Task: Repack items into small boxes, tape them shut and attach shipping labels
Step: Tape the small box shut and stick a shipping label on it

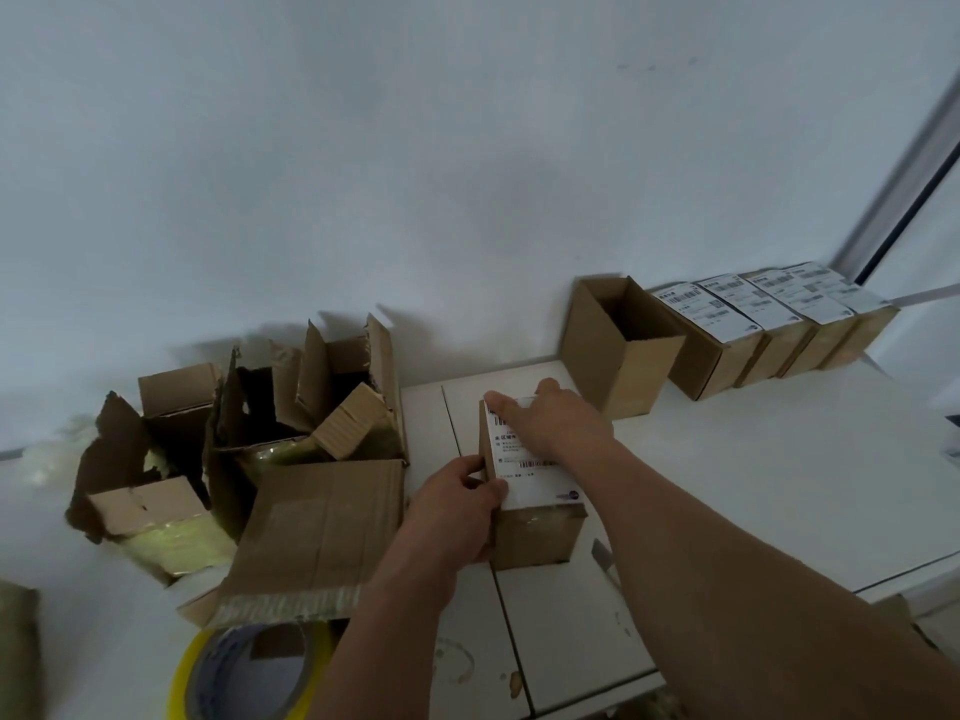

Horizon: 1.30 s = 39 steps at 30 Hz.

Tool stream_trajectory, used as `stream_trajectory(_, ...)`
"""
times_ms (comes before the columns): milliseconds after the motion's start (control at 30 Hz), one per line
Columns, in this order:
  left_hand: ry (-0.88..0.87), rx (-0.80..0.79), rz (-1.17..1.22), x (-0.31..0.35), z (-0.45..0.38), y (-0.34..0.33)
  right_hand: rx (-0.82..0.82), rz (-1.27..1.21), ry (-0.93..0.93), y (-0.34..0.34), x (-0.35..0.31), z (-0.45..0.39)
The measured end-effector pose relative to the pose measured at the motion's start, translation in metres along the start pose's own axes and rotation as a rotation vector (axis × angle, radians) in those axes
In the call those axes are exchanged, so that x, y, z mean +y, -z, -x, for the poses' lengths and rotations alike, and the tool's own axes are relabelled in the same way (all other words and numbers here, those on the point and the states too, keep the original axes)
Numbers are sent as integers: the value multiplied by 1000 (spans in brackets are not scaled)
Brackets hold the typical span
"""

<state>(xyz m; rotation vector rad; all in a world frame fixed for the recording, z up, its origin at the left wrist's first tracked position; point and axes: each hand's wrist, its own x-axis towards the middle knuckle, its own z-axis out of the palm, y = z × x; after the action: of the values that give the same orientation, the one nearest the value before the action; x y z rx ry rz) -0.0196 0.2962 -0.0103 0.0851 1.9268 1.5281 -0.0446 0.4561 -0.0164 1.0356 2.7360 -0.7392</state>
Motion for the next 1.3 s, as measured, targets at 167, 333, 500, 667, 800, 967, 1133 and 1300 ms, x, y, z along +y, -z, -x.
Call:
stream_trajectory(167, -9, 18, -41, -1, 0, -3, 80, 89, 119, -2, -11, -7)
stream_trajectory(333, -64, 13, -185, -10, -4, -11, 42, 200, 223, -14, -5, -7)
stream_trajectory(500, -38, 18, -131, -10, -6, -11, 10, 123, 211, -12, -5, -9)
stream_trajectory(667, -31, 16, -43, -13, -7, -6, 46, -130, 158, -5, 6, 5)
stream_trajectory(800, -43, 11, -50, -15, -6, -7, -27, -304, 126, -12, 17, 10)
stream_trajectory(967, -79, 36, -123, -17, -8, -11, -44, -407, 119, -11, 19, 10)
stream_trajectory(1133, -64, 46, -98, -16, -6, -10, -43, -428, 72, -8, 22, 14)
stream_trajectory(1300, -67, 47, -85, -19, -7, -10, -57, -524, 59, -18, 38, 29)
